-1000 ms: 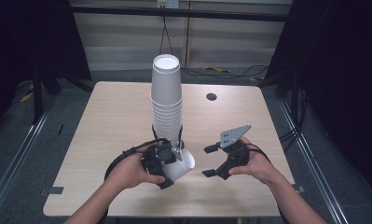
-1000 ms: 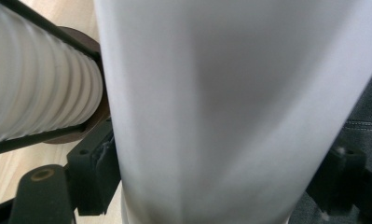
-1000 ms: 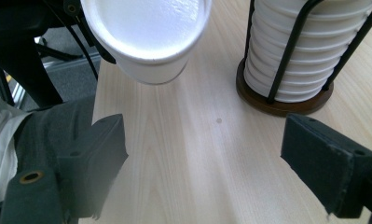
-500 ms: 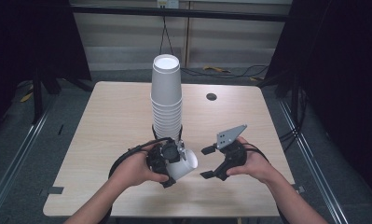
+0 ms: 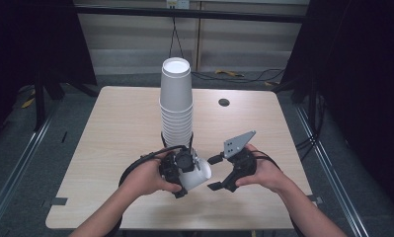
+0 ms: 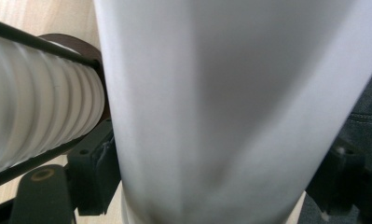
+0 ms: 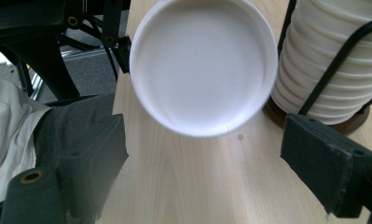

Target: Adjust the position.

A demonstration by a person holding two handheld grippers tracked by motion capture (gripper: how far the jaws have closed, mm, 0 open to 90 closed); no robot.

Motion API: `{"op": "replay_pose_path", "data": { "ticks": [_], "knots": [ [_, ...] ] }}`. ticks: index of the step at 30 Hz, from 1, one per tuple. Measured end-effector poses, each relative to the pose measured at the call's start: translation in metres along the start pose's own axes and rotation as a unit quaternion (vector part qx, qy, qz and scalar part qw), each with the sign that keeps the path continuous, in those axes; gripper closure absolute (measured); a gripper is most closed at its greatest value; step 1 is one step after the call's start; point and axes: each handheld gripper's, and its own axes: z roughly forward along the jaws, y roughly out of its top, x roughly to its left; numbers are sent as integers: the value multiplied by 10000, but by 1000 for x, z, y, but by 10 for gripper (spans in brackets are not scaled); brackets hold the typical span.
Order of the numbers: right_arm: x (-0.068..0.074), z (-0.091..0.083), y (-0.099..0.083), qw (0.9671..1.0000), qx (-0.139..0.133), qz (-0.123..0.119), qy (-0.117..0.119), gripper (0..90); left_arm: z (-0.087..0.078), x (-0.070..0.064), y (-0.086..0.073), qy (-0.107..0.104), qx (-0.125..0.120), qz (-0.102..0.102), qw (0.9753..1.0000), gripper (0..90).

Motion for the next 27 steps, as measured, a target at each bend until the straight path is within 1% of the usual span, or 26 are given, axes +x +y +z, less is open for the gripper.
{"op": "replay_pose_path", "data": {
  "ticks": [3,4,6,8,10,13,14,17,18,21,22,23,24,25,27],
  "knots": [
    [1,2,2,10000,10,-9,29,137,1,-1,3,-28,-30,16,10000,184],
    [1,5,4,10000,16,-14,66,137,1,-1,6,-29,-24,69,10000,184],
    [2,6,6,10000,17,-17,86,137,1,-2,7,-34,-15,107,9999,184],
    [4,8,8,9999,45,-48,108,139,1,-2,9,-47,-17,99,9999,184],
    [5,9,10,9998,37,-109,143,141,1,-3,11,-59,-35,141,9999,184],
    [5,10,11,9998,32,-112,152,144,2,-4,11,-76,-24,148,9999,184],
    [4,10,11,9998,59,-108,160,153,2,-5,12,-93,25,190,9998,184],
    [4,9,11,9999,59,-81,130,157,3,-5,13,-106,25,205,9997,183],
    [3,9,10,9998,43,-78,163,165,3,-6,13,-91,42,231,9997,183],
    [4,9,10,9999,54,-60,150,166,3,-6,14,-103,3,228,9997,183],
    [4,10,10,9998,50,-63,167,170,3,-6,14,-132,-31,240,9996,183],
    [4,10,10,9998,72,-80,155,172,3,-6,15,-166,2,244,9996,183],
    [3,11,10,9998,77,-99,177,177,3,-6,15,-166,2,244,9996,183],
    [3,11,11,9997,76,-109,194,178,3,-6,15,-150,49,288,9995,183],
    [4,12,11,9997,93,-124,202,192,4,-7,15,-191,21,286,9994,183]
  ]
}}
